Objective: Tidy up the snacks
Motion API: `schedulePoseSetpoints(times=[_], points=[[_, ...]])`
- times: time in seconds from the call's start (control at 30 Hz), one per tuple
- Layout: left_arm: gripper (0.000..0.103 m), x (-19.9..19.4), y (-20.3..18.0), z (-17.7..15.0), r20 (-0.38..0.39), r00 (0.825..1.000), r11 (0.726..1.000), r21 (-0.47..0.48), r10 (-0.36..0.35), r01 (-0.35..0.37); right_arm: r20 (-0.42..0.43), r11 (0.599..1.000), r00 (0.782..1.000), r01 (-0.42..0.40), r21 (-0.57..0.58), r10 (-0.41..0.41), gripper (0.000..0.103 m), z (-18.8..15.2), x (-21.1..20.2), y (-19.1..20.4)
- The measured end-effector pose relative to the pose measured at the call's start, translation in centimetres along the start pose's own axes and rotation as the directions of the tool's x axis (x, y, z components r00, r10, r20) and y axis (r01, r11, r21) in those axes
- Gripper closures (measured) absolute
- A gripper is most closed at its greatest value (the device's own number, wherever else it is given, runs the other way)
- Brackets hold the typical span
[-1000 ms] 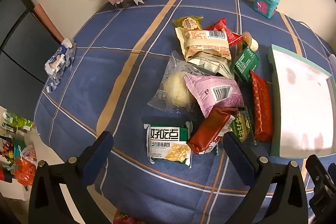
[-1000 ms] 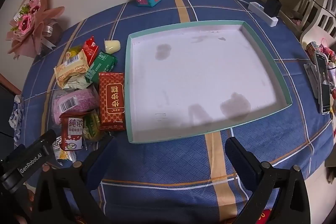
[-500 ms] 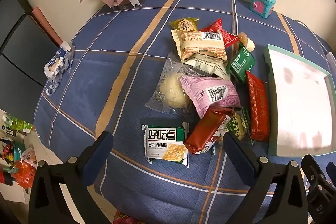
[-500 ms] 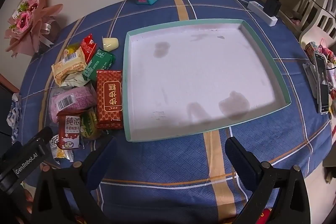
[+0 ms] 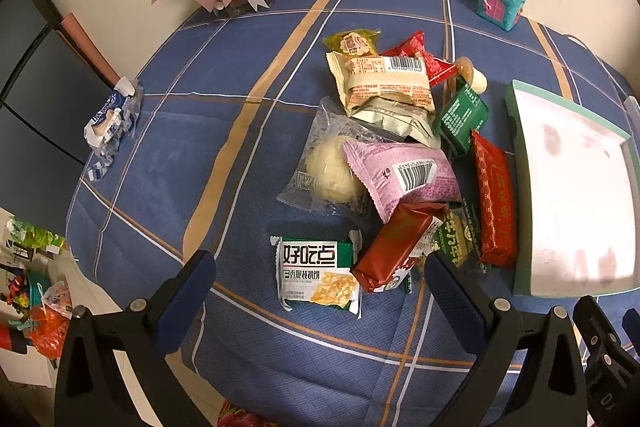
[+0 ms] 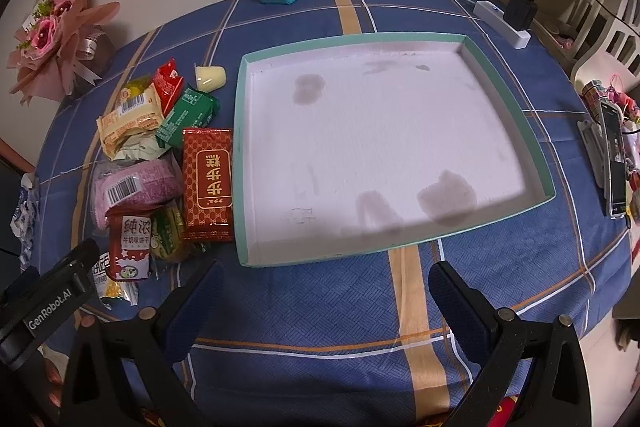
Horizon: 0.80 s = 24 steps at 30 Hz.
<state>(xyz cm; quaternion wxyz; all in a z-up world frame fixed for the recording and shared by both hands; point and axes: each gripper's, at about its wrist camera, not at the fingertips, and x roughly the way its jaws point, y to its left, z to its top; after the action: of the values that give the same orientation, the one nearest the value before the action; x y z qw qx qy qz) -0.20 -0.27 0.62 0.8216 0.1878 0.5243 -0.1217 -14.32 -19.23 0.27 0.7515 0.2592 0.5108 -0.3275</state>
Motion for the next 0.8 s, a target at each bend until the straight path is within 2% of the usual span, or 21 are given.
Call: schedulePoseSetpoints(times=[0.8], points=[[0.000,0.20,-0.22,-0.13,0.000,1.000,1.000,0.004,0.001,-0.001,-0.014,1.000,1.000,0.001,-0.014,-0.001,0.000,0.11,0.15,0.13]])
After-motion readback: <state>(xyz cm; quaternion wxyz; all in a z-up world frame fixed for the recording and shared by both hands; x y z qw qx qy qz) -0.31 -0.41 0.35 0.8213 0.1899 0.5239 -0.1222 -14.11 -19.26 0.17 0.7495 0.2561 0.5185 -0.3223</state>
